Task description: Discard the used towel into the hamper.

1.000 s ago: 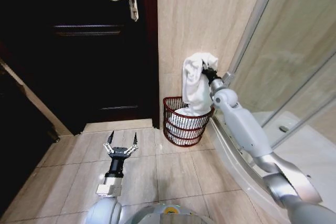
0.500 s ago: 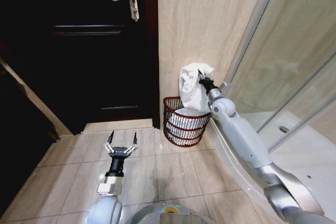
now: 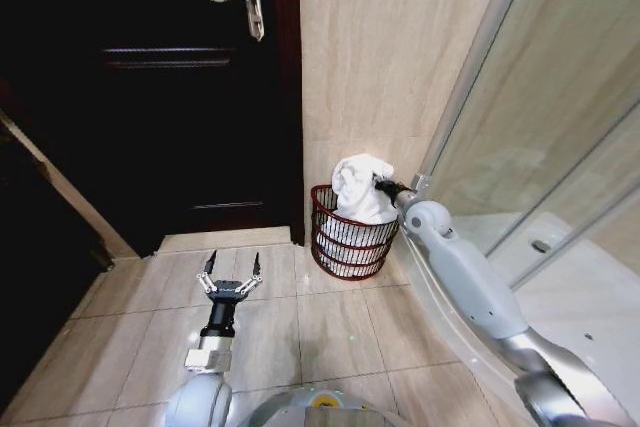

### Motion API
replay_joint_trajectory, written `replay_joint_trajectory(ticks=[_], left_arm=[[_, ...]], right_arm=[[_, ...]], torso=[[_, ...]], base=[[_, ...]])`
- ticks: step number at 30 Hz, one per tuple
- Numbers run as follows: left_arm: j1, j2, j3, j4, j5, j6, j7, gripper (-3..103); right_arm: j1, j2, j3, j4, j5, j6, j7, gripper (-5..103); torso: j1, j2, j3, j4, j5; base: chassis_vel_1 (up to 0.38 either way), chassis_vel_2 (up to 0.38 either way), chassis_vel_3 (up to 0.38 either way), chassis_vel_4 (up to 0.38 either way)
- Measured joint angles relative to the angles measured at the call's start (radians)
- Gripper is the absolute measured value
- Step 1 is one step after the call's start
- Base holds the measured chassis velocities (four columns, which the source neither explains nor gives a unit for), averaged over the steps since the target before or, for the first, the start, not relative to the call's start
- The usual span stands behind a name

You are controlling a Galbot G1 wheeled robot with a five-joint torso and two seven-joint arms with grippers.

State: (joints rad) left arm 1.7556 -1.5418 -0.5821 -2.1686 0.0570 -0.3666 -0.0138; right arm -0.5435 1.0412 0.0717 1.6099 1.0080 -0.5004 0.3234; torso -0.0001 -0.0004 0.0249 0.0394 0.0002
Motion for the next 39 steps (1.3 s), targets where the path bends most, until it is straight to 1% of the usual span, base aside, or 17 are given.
replay_joint_trajectory(ticks=[2, 3, 6, 7, 9, 11, 16, 20, 26, 30, 36, 37, 38, 39], left_arm=[[0.0, 0.0, 0.0, -0.004, -0.002, 0.001, 0.0, 100], [0.0, 0.0, 0.0, -0.004, -0.002, 0.001, 0.0, 100], [0.004, -0.003, -0.002, -0.005, -0.003, 0.0, 0.0, 100], [0.004, -0.003, -0.002, -0.005, -0.003, 0.0, 0.0, 100], [0.007, -0.005, -0.004, -0.003, -0.003, -0.005, -0.001, 100], [0.009, -0.006, -0.007, -0.002, -0.004, -0.007, -0.001, 100], [0.012, -0.009, -0.014, -0.001, -0.008, -0.009, -0.004, 100], [0.012, -0.012, -0.008, 0.004, -0.006, -0.009, -0.013, 100], [0.012, -0.022, -0.006, 0.006, 0.0, -0.01, -0.016, 100], [0.011, -0.02, -0.009, 0.006, 0.001, -0.009, -0.016, 100], [0.005, -0.025, -0.002, 0.018, 0.007, -0.009, -0.016, 100], [0.003, -0.028, 0.0, 0.019, 0.009, -0.009, -0.016, 100], [0.003, -0.028, 0.0, 0.019, 0.009, -0.009, -0.016, 100], [0.002, -0.03, 0.001, 0.019, 0.01, -0.009, -0.016, 100]], right_arm=[[-0.002, -0.001, -0.012, -0.005, 0.013, -0.046, 0.021, 14], [-0.002, -0.001, -0.012, -0.005, 0.013, -0.046, 0.021, 14], [0.005, -0.002, -0.02, -0.021, 0.054, -0.125, 0.033, 14], [0.005, -0.002, -0.02, -0.021, 0.054, -0.125, 0.033, 14], [0.03, 0.003, -0.034, -0.056, 0.069, -0.156, 0.036, 14], [0.045, 0.007, -0.042, -0.074, 0.078, -0.166, 0.039, 13], [0.144, 0.019, -0.072, -0.174, 0.156, -0.232, 0.043, 13], [0.185, 0.024, -0.098, -0.223, 0.189, -0.237, 0.036, 13], [0.183, 0.038, -0.115, -0.269, 0.187, -0.236, 0.015, 13], [0.147, 0.051, -0.115, -0.283, 0.16, -0.23, -0.002, 13], [0.136, 0.05, -0.116, -0.281, 0.124, -0.208, -0.035, 13], [0.136, 0.047, -0.115, -0.278, 0.099, -0.199, -0.057, 10], [0.136, 0.047, -0.115, -0.278, 0.099, -0.199, -0.057, 10], [0.136, 0.042, -0.106, -0.266, 0.087, -0.195, -0.067, 14]], torso=[[0.0, 0.0, 0.0, 0.0, -0.0001], [0.0, 0.0, 0.0, 0.0, -0.0001], [0.0, 0.0, 0.0, 0.0, -0.0001], [0.0, 0.0, 0.0, 0.0, -0.0001], [0.0, 0.0, 0.0, -0.0001, -0.0002], [0.0, 0.0, 0.0, -0.0001, -0.0001], [0.0, 0.0, 0.0, 0.0, -0.0003], [0.0, 0.0, 0.0, -0.0001, -0.0002], [0.0, 0.0, 0.0, 0.0, -0.0002], [0.0, 0.0, 0.0, 0.0001, -0.0001], [0.0, 0.0, 0.0, 0.0, -0.0003], [0.0, 0.0, 0.0, 0.0, -0.0001], [0.0, 0.0, 0.0, 0.0, -0.0001], [0.0, 0.0, 0.001, 0.0, 0.0002]], base=[[0.0, 0.0, 0.0, 0.0], [0.0, 0.0, 0.0, 0.0], [0.0, 0.0, 0.0, 0.0], [0.0, 0.0, 0.0, 0.0], [0.0, 0.0, 0.0, 0.0], [0.0, 0.0, 0.0, 0.0], [0.0, 0.0, 0.0, 0.0], [0.0, 0.0, 0.0, 0.0], [0.0, 0.0, 0.0, 0.0], [0.0, 0.0, 0.0, 0.0], [0.0, 0.0, 0.0, 0.0], [0.0, 0.0, 0.0, 0.0], [0.0, 0.0, 0.0, 0.0], [0.0, 0.0, 0.0, 0.0]])
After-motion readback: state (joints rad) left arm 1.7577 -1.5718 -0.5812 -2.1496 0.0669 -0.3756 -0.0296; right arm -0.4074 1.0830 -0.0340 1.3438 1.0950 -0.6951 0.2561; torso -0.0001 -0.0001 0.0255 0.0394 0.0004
